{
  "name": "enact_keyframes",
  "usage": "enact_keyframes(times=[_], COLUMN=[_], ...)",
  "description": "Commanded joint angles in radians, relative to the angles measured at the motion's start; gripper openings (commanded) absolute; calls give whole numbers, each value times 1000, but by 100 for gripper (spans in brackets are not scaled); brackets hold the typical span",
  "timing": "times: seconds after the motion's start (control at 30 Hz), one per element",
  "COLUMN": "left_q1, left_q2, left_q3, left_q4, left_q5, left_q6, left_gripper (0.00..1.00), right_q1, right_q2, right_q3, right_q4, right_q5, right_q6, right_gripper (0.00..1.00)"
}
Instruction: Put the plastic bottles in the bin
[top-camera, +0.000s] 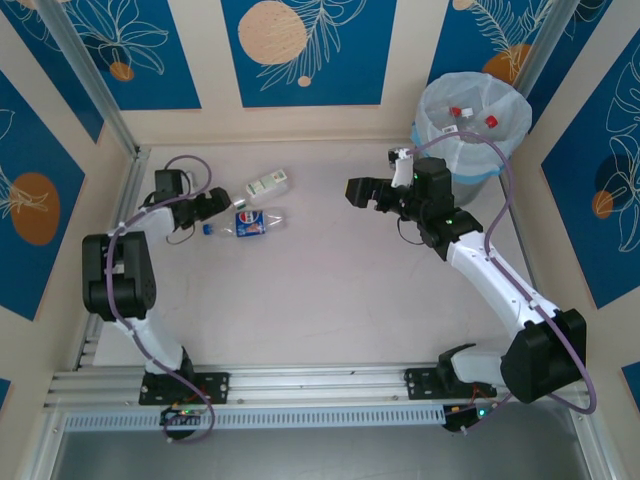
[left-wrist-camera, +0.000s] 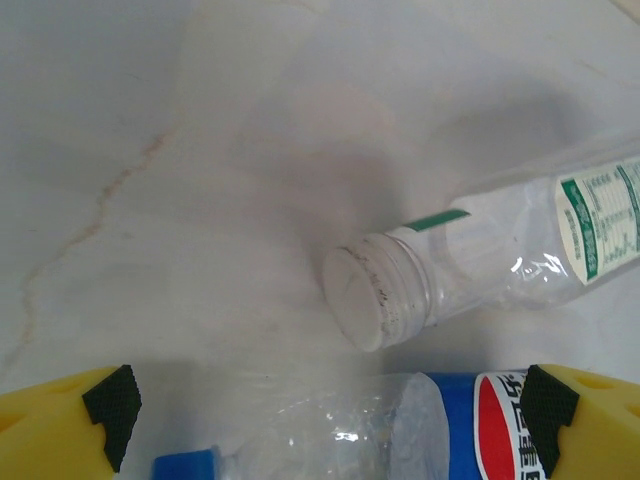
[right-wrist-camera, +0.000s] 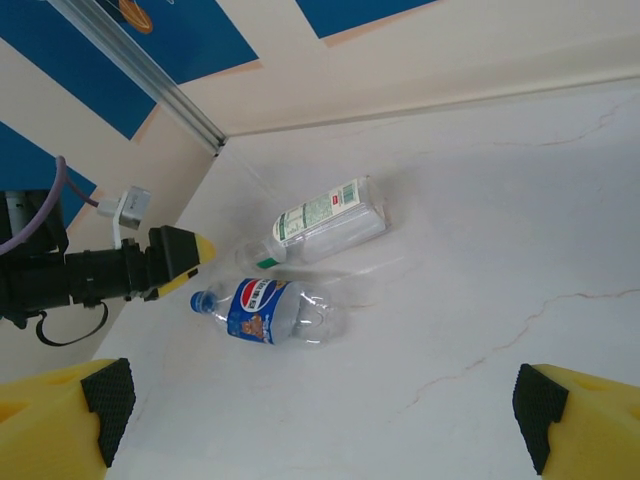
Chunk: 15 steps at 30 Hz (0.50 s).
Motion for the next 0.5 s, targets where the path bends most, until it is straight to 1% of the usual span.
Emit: enact_keyframes(times=[0.0,0.17,0.27,0.4,0.47], left_q1=[7,6,7,7,7], left_q2=[22,53,37,20,-4], left_q3=[19,0,-33,-70,-105], left_q4=[81,115,140,156,172], left_q5=[114,143,157,211,214], left_q6=[27,-5,-9,-2,-5], left_gripper=[99,99,99,99,99], right_q1=[2,0,1,0,0], right_q2=[-35,-38,-39,-28,-19], right_q3=[-29,-27,-25,-27,-24], right_q4=[8,-8,-7,12,15], right_q5=[19,24,24,17,15], right_q6=[-14,-10,-5,17,35], right_gripper=[100,100,100,100,100])
